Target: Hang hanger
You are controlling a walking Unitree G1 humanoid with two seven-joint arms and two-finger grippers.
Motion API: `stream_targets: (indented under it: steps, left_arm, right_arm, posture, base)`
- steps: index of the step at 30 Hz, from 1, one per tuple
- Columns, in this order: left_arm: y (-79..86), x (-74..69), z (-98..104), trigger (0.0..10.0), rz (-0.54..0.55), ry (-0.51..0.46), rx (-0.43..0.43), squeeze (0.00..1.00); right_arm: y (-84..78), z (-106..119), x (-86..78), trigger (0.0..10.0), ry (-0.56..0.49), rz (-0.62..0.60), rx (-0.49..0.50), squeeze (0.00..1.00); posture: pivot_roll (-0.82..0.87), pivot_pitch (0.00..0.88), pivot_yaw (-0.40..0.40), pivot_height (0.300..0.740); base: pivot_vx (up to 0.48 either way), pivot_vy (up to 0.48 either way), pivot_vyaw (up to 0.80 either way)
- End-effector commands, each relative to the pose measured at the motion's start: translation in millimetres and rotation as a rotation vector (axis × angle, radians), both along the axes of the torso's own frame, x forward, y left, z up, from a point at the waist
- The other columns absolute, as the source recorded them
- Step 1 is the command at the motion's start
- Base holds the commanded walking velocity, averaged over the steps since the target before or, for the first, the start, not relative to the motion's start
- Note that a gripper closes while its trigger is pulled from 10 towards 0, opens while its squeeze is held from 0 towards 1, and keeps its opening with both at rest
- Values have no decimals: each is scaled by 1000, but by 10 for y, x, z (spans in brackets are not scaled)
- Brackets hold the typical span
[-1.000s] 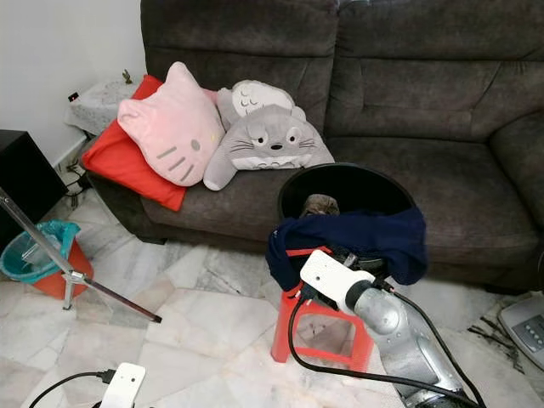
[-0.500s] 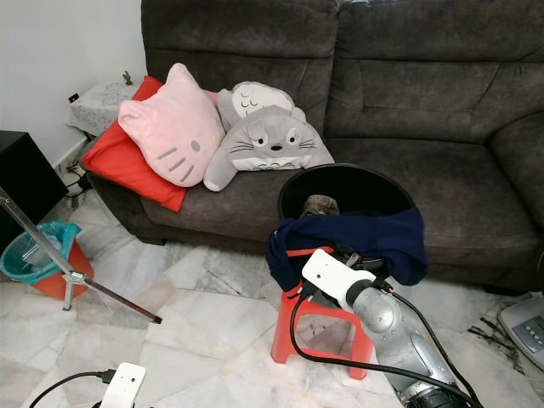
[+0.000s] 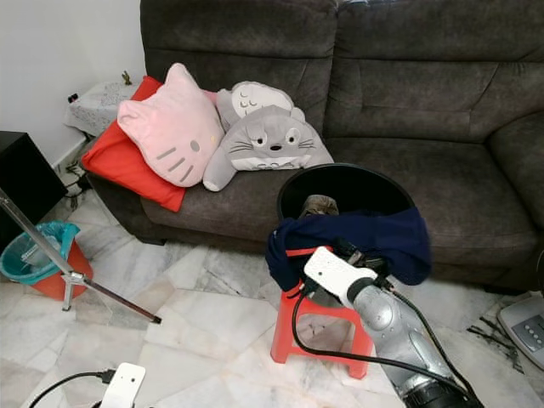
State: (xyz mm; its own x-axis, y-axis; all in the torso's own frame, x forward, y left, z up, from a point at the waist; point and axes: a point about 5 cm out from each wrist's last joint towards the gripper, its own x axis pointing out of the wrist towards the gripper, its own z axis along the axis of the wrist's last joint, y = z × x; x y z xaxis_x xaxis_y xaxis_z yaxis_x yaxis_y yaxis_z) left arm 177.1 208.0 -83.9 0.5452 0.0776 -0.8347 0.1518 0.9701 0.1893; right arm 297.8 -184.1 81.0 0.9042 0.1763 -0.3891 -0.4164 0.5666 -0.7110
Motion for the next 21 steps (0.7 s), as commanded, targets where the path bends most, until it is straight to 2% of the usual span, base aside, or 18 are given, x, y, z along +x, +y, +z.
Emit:
stream_targets:
  steps: [1, 21]
  left_arm:
    - [8, -19, -9, 10000, -3, 6, 11, 0]
    - [21, -5, 0, 10000, -3, 2, 17, 0]
  right_arm:
    - [11, 20, 32, 10000, -21, 0, 6, 0]
    - [76, 41, 110, 10000, -94, 28, 26, 0]
  posture:
    - [-46, 0, 51, 740]
    - [-45, 0, 55, 740]
  base:
    - [0, 0, 0]
    - [0, 0, 0]
